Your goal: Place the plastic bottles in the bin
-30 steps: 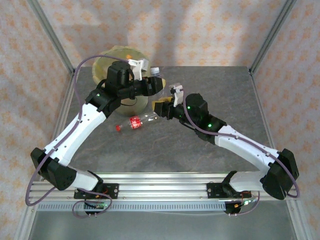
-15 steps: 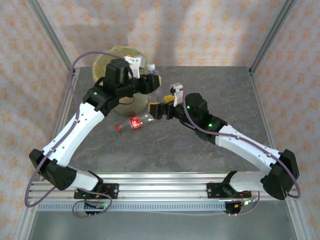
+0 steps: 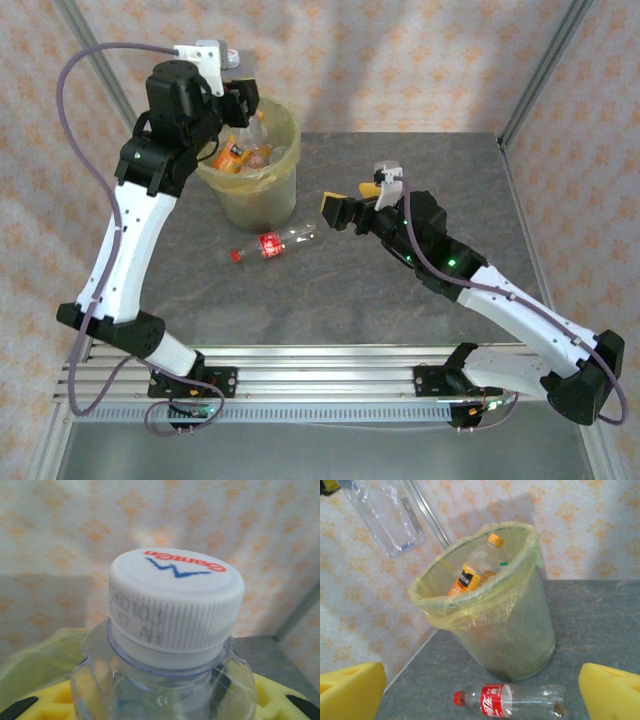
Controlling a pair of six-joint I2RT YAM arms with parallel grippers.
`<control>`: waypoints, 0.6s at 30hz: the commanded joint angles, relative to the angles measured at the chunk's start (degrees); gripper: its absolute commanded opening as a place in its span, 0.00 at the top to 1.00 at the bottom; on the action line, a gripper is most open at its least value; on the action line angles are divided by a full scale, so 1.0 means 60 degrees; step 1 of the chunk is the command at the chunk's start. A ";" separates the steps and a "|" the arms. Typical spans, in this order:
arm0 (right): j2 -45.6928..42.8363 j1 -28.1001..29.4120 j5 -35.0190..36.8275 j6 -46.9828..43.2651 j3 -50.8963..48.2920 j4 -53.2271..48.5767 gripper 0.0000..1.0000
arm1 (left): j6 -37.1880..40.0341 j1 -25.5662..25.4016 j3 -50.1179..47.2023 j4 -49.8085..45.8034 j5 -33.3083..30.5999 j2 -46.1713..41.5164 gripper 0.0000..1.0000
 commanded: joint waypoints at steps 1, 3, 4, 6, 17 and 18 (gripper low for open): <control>-0.0017 0.0038 0.0353 0.0193 -0.0162 -0.0317 0.01 | 0.1281 0.0252 0.0785 -0.0606 -0.1063 0.0627 0.62; 0.0005 0.0037 0.0348 0.0215 -0.0184 -0.0314 0.01 | 0.1772 0.0349 0.1236 -0.0740 -0.1484 0.1013 0.62; 0.0030 0.0038 0.0355 0.0238 -0.0201 -0.0327 0.01 | 0.1997 0.0406 0.1519 -0.0867 -0.1700 0.1228 0.62; 0.0057 0.0038 0.0377 0.0277 -0.0246 -0.0339 0.01 | 0.2354 0.0516 0.2009 -0.1124 -0.2034 0.1635 0.62; 0.0089 0.0028 0.0491 0.0389 -0.0401 -0.0405 0.01 | 0.3662 0.0895 0.2639 -0.1375 -0.3324 0.3083 0.61; 0.0082 0.0037 0.0483 0.0387 -0.0422 -0.0412 0.01 | 0.3672 0.0954 0.2640 -0.1353 -0.3340 0.3183 0.61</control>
